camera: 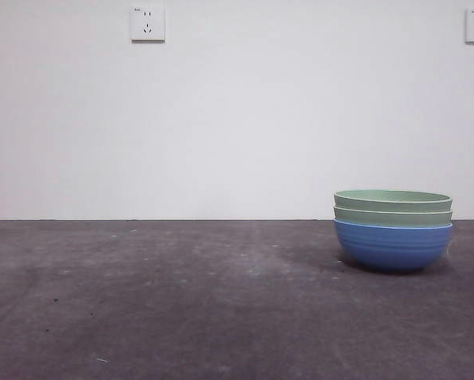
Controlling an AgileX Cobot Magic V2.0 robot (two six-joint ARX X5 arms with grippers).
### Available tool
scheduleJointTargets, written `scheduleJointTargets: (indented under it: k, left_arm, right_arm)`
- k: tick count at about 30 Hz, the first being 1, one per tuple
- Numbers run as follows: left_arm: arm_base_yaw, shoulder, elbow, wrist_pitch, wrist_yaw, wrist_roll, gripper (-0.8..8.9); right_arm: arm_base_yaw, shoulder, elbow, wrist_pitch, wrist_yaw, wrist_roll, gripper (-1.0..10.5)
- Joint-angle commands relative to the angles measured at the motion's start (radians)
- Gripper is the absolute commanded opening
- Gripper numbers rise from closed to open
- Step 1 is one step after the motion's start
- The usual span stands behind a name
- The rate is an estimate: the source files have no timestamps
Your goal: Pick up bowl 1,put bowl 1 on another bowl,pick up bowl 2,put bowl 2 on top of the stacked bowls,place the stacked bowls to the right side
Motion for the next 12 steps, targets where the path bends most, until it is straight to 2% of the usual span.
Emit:
scheduleJointTargets:
  k: [1, 5, 10, 12]
  left_arm:
    - [0.004, -0.003, -0.014, 0.004, 0.003, -0.007, -0.03]
    - [0.004, -0.003, -0.014, 0.004, 0.003, -0.007, -0.03]
    - [0.004, -0.003, -0.014, 0.003, 0.003, -0.006, -0.03]
    - [0.004, -0.003, -0.014, 0.003, 0.003, -0.007, -0.03]
  right_arm:
    - [0.002, -0.001, -0.008, 0.023, 0.019, -0.059, 0.0]
    - [-0.061, -0.051, -0.016, 0.172, 0.116, -0.082, 0.0]
    - [-0.176, -0.196, -0.131, 0.458, 0.049, -0.098, 0.0]
    - [-0.225, -0.262, -0.211, 0.539, 0.058, -0.111, 0.0]
